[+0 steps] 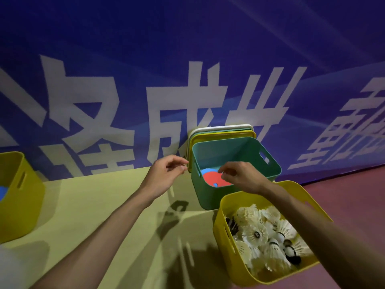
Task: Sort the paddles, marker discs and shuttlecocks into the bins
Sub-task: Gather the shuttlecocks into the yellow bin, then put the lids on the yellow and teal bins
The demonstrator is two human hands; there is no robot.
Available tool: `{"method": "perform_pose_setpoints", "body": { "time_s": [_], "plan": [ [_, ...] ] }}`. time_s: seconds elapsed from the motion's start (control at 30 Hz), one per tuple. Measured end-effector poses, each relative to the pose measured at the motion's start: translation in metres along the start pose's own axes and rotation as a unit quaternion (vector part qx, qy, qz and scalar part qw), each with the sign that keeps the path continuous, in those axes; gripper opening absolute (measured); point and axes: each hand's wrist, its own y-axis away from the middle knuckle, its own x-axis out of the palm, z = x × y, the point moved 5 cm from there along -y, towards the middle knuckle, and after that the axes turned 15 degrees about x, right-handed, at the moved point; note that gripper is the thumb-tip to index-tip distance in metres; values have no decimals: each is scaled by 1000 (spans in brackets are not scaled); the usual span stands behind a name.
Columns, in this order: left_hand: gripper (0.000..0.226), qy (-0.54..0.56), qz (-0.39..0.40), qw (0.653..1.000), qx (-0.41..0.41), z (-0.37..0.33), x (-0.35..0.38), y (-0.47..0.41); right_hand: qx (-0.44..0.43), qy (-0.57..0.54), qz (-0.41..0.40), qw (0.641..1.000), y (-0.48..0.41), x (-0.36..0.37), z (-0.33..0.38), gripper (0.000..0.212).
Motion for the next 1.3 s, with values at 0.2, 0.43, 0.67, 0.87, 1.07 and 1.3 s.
{"method": "perform_pose_setpoints", "body": {
  "time_s": [0.2,0.43,0.67,0.87,1.07,1.3],
  "plan": [
    [15,-45,-25,998,-29,15,11,-16,-16,17,26,999,-33,-6,-15,27],
    [16,-90,-30,994,-60,22,42,-54,-54,6,32,998,-89,-30,-43,25],
    [18,-151,-35,984,-83,23,63,-103,-73,12,22,997,-179,-46,-64,34],
    [17,-178,-63,976,-113,35,68,-124,-92,22,-22,995,-251,-43,-63,36],
    [16,-185,-74,971,-129,41,73,-139,-84,98,-2,992,-287,-24,-65,34],
    [15,-174,-81,971,-143,55,80,-144,-117,173,-67,976,-299,-12,-65,48]
  ]
}}
